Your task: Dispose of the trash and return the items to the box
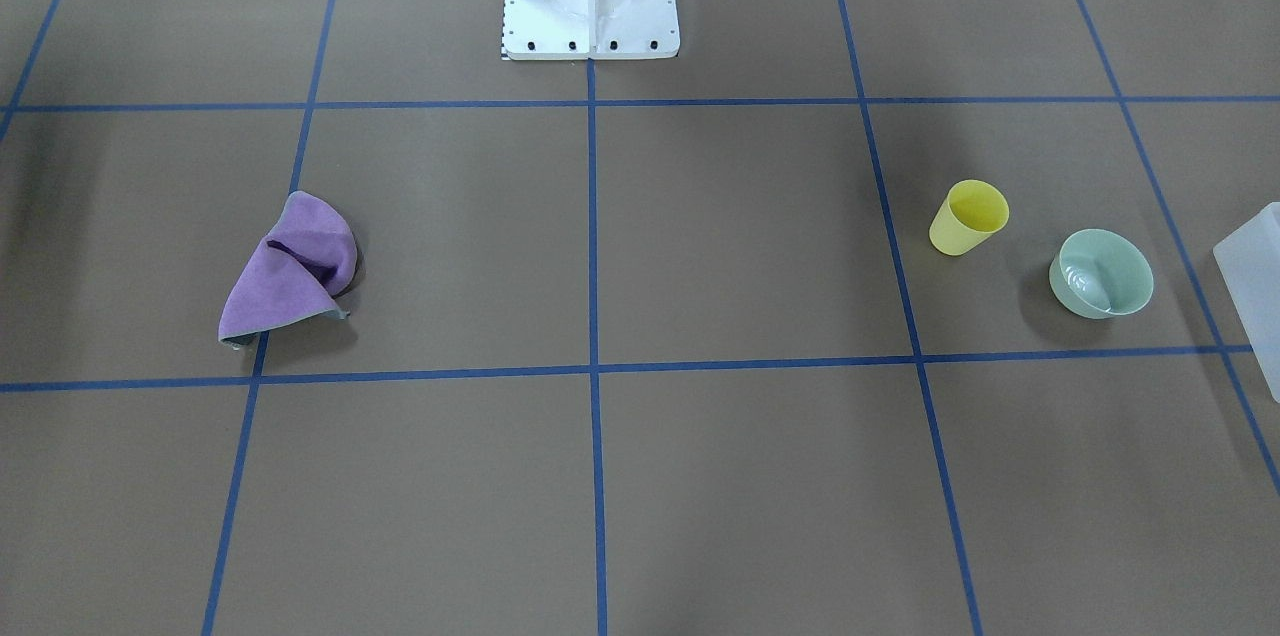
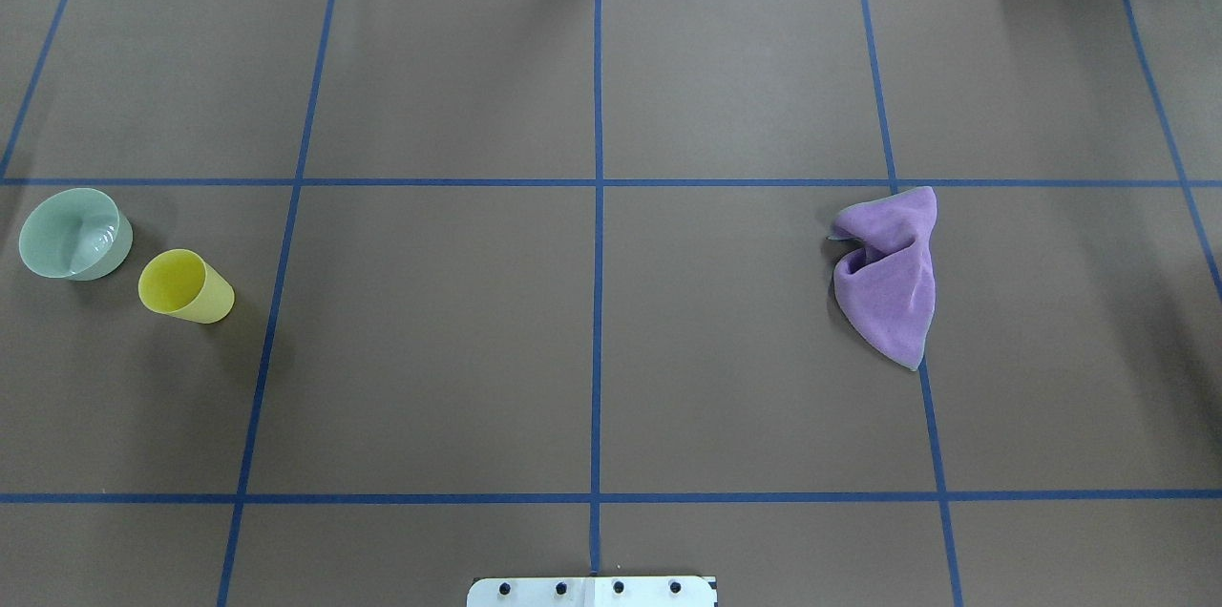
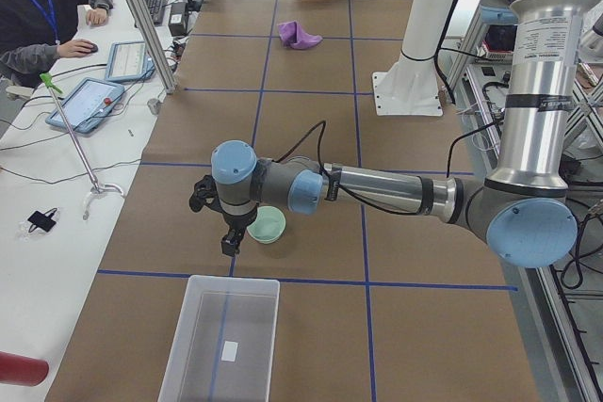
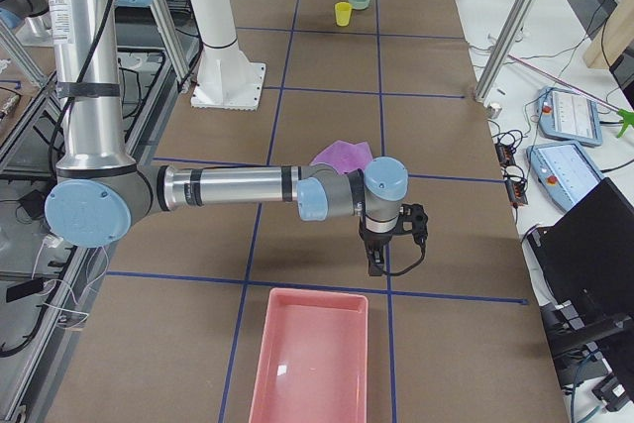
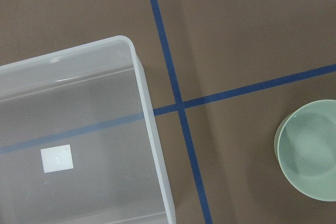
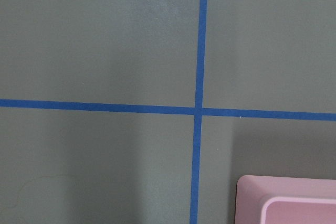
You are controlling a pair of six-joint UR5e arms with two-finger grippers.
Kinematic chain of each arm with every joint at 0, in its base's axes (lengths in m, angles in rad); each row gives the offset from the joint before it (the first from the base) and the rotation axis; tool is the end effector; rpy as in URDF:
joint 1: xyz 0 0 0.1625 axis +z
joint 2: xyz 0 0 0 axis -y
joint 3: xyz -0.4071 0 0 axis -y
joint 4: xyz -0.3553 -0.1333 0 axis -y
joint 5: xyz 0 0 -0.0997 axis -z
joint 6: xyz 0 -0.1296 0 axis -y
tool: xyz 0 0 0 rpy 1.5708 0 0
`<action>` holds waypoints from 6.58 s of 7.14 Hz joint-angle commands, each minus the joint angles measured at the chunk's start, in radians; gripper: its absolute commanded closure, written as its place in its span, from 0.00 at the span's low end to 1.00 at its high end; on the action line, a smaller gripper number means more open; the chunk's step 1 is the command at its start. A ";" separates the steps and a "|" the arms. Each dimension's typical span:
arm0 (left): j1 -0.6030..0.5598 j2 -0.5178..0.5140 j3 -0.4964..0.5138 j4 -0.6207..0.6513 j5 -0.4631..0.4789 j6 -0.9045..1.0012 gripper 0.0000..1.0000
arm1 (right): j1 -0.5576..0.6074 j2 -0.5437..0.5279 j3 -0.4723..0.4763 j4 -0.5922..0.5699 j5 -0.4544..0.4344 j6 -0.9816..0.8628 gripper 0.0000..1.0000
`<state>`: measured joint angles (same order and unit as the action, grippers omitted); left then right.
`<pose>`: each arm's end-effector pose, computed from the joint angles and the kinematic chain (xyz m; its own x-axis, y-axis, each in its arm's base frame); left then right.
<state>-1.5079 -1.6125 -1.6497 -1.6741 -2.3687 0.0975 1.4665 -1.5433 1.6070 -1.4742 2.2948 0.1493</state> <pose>-0.0098 -0.4886 0.5926 0.6776 0.2963 -0.6731 -0.1279 0.9488 0.2889 -0.0027 -0.4820 0.6268 0.7412 -0.0351 0.6704 -0.0076 0.9981 0.0606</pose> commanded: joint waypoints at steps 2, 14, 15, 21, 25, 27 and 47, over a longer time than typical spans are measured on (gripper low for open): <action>0.000 0.008 -0.028 0.004 -0.006 0.004 0.02 | 0.000 0.000 0.001 0.000 -0.001 -0.001 0.00; 0.029 -0.036 -0.056 -0.283 -0.058 -0.110 0.02 | -0.006 -0.057 -0.025 0.443 0.025 0.050 0.00; 0.076 -0.027 -0.059 -0.288 -0.044 -0.178 0.01 | -0.029 -0.049 -0.010 0.452 0.028 0.162 0.00; 0.539 0.074 -0.088 -0.608 0.150 -0.781 0.03 | -0.094 -0.070 0.036 0.484 0.015 0.308 0.00; 0.583 0.124 -0.088 -0.656 0.163 -0.779 0.66 | -0.094 -0.083 0.033 0.492 0.012 0.308 0.00; 0.597 0.125 -0.090 -0.656 0.163 -0.779 0.88 | -0.094 -0.083 0.031 0.492 0.012 0.308 0.00; -0.213 -0.233 0.715 -0.331 0.088 0.578 1.00 | -0.744 0.201 0.212 0.264 -0.515 1.026 0.00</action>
<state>-1.7217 -1.8468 -0.9786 -1.9629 -2.2813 0.6779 0.7772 -1.3444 1.8060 -1.1658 1.8282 1.1739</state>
